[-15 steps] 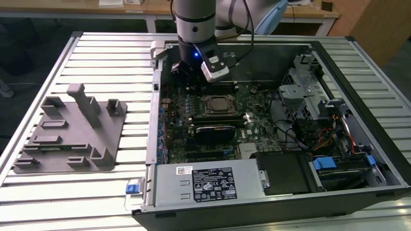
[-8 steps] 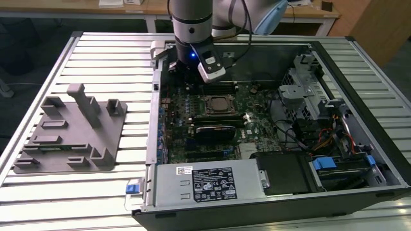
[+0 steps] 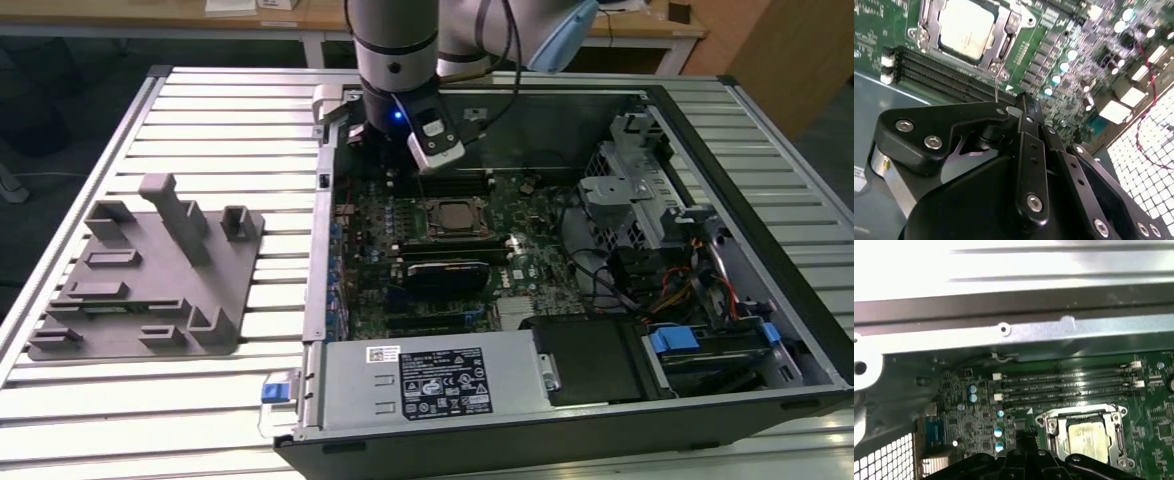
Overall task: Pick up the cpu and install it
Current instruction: 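Install the first cpu locking lever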
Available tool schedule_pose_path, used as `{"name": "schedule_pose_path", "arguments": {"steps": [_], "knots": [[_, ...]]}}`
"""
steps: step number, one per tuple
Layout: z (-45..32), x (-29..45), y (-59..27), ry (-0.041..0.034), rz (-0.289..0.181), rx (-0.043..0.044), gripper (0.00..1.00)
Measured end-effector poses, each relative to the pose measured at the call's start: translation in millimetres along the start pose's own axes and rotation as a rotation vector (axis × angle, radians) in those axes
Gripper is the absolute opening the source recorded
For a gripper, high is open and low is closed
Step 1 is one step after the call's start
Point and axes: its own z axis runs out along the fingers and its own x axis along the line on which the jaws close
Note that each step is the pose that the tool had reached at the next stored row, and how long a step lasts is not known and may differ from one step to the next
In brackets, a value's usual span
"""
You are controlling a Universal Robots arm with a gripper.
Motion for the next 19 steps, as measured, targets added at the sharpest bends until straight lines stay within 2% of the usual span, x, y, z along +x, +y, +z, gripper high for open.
{"name": "schedule_pose_path", "arguments": {"steps": [2, 6, 8, 14, 19], "knots": [[0.0, 0.5, 0.0, 0.0015, 0.001, -0.0194, 0.11], [-0.1, 1.0, -0.1, 0.005, 0.004, -0.0653, 0.11], [-0.1, 1.1, -0.1, 0.0059, 0.004, -0.0775, 0.11], [-0.1, 0.9, -0.1, 0.0061, 0.004, -0.0788, 0.11], [0.3, -3.9, 0.3, 0.0059, 0.004, -0.0789, 0.11]]}}
